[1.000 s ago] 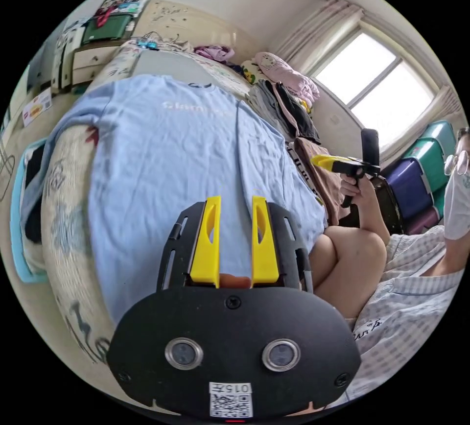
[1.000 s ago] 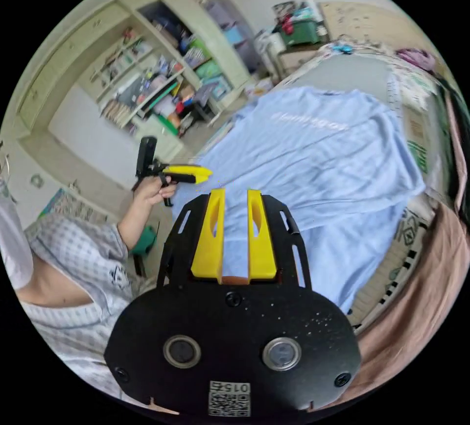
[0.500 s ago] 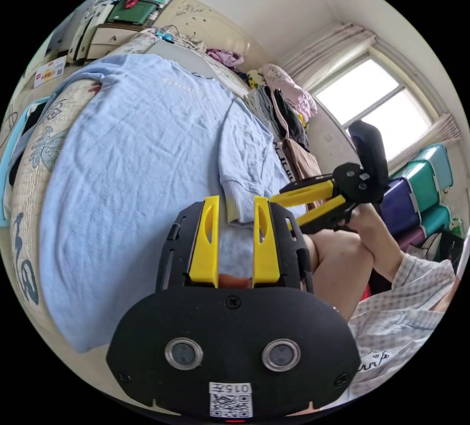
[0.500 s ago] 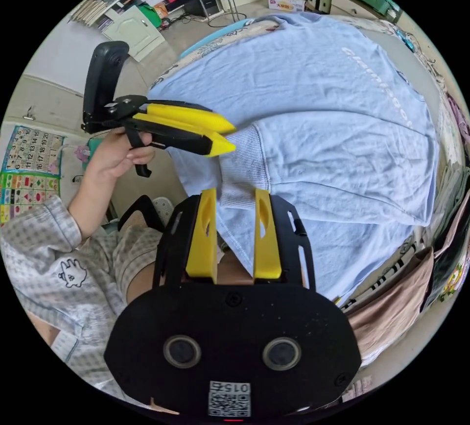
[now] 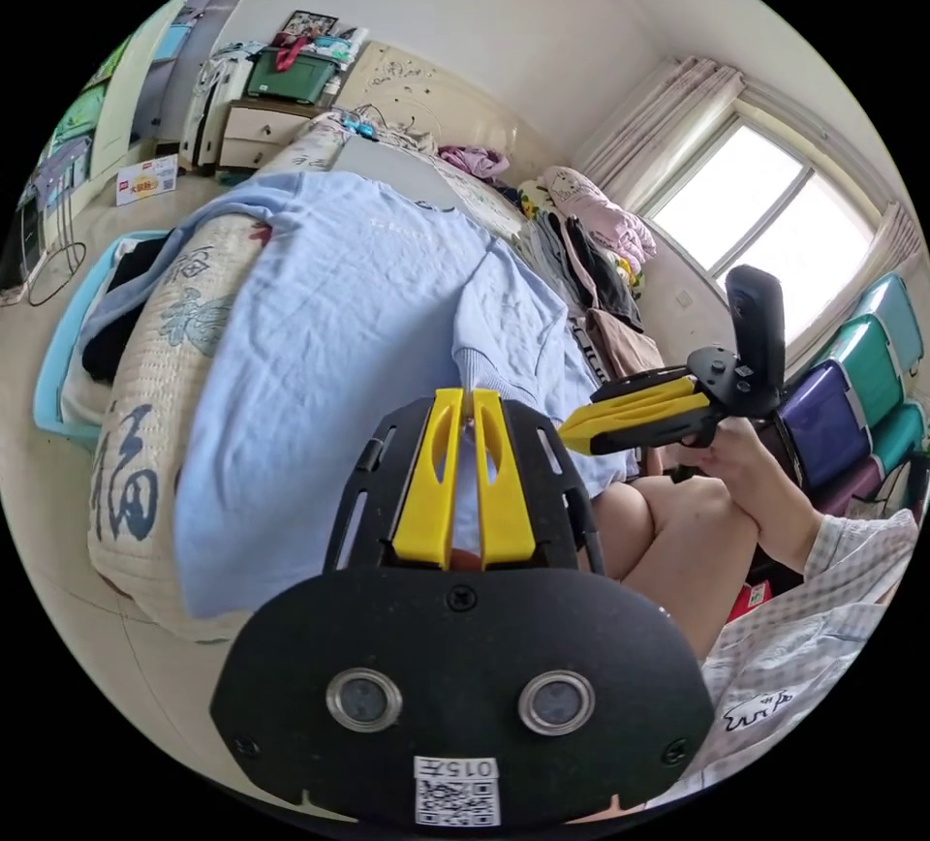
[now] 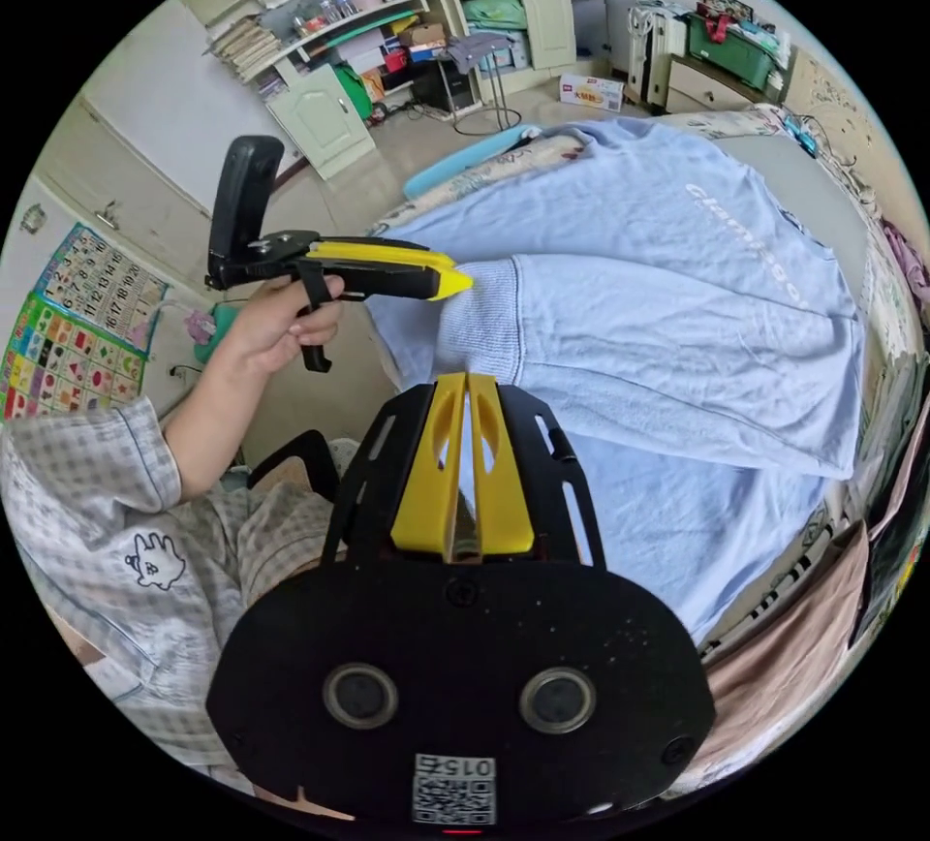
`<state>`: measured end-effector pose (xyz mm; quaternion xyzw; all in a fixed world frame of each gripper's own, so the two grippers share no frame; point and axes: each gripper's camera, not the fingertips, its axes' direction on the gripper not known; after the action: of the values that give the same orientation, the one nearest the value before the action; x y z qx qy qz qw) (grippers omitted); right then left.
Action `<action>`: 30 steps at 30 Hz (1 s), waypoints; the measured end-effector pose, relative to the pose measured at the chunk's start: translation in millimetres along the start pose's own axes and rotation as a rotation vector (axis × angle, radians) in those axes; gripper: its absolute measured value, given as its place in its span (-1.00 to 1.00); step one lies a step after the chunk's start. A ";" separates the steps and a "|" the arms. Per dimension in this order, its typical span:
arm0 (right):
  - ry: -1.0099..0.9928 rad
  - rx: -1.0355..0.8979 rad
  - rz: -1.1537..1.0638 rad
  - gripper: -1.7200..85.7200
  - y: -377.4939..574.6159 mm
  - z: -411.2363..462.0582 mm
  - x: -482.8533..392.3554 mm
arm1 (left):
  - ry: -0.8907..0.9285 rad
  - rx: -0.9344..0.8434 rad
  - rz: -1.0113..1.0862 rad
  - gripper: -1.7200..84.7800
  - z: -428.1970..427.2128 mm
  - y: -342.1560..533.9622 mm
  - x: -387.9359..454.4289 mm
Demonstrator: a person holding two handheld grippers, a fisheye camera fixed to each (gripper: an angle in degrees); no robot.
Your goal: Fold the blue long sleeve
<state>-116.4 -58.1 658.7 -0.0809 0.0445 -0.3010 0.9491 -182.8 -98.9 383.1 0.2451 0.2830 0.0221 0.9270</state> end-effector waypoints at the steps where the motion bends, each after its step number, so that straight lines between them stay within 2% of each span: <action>1: -0.010 -0.007 0.002 -0.97 -2.4 2.8 2.6 | -0.006 -0.003 -0.002 -0.96 -1.2 0.4 -0.3; 5: -0.062 -0.067 0.008 -0.96 -14.9 22.2 22.3 | -0.074 -0.062 -0.013 -0.94 6.6 4.2 1.8; 8: -0.139 -0.028 -0.008 -0.94 -7.9 5.2 38.3 | -0.100 -0.087 -0.025 -0.90 8.8 10.6 6.1; 10: -0.105 0.037 -0.007 -0.89 10.6 -19.2 54.1 | -0.108 -0.073 -0.014 -0.83 -2.2 14.8 13.2; 14: 0.086 0.204 0.130 -0.80 79.0 -75.8 141.7 | -0.034 -0.031 0.146 -0.76 -31.6 22.4 53.1; 17: 0.274 0.210 0.357 -0.78 115.7 -91.8 225.8 | 0.024 -0.049 0.258 -0.72 -26.1 22.6 78.9; 19: 0.319 0.204 0.444 -0.77 123.7 -98.7 265.4 | 0.030 -0.036 0.286 -0.71 -14.1 20.6 87.1; 23: 0.442 0.160 0.458 -0.75 96.4 -94.2 320.7 | 0.077 -0.042 0.263 -0.71 24.7 14.9 90.9; 30: 0.565 -0.066 0.429 -0.74 11.4 -40.9 400.2 | -0.021 -0.033 0.338 -0.87 27.8 25.0 118.2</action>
<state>210.6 -285.8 602.1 -0.0137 0.3308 -0.1038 0.9379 -66.3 -68.0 354.0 0.2742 0.2275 0.1799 0.9169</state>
